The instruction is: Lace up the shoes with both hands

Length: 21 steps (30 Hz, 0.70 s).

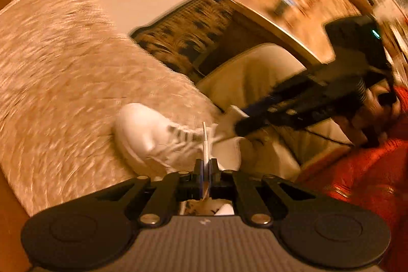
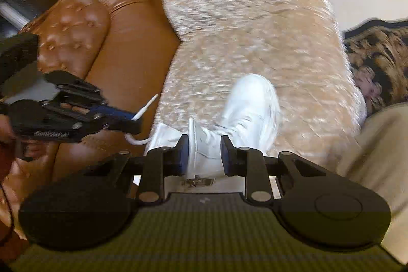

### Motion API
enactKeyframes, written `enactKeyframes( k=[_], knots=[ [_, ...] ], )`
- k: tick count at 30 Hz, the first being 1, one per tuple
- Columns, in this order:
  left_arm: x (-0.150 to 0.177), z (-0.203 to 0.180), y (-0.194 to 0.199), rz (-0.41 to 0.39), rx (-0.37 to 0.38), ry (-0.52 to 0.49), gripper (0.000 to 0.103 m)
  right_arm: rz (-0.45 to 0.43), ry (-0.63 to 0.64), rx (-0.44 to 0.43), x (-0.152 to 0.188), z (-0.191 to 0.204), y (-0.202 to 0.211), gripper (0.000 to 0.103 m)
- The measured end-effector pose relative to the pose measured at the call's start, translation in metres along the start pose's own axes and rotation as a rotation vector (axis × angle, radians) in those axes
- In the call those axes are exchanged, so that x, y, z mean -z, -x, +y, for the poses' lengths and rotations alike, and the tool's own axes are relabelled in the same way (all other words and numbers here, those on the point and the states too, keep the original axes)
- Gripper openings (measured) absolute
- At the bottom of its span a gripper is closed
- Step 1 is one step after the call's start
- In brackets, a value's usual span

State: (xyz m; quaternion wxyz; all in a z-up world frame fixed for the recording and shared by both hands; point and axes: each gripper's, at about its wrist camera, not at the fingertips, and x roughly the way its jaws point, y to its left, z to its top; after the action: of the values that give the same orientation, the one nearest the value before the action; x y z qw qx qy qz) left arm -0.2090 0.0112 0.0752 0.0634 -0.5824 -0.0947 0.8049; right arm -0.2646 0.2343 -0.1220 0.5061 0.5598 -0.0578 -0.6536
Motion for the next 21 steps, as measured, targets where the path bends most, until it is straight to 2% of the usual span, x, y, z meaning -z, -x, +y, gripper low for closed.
enactKeyframes(
  k=[4, 6, 12, 14, 21],
  knots=[
    [-0.026, -0.027, -0.008, 0.088, -0.006, -0.148, 0.003, -0.005, -0.117, -0.07, 0.009, -0.022, 0.004, 0.031],
    [-0.037, -0.037, -0.016, 0.142, -0.012, -0.203, 0.003, -0.003, -0.134, -0.082, 0.012, -0.027, 0.004, 0.031],
    [-0.052, -0.053, -0.043, 0.299, -0.014, -0.333, 0.003, 0.005, -0.149, -0.103, 0.016, -0.035, 0.005, 0.032],
    [-0.055, -0.056, -0.048, 0.327, -0.021, -0.363, 0.003, 0.005, -0.151, -0.102, 0.017, -0.037, 0.006, 0.037],
    [-0.067, -0.07, -0.064, 0.432, -0.05, -0.486, 0.003, 0.009, -0.151, -0.12, 0.017, -0.04, 0.007, 0.037]
  ],
)
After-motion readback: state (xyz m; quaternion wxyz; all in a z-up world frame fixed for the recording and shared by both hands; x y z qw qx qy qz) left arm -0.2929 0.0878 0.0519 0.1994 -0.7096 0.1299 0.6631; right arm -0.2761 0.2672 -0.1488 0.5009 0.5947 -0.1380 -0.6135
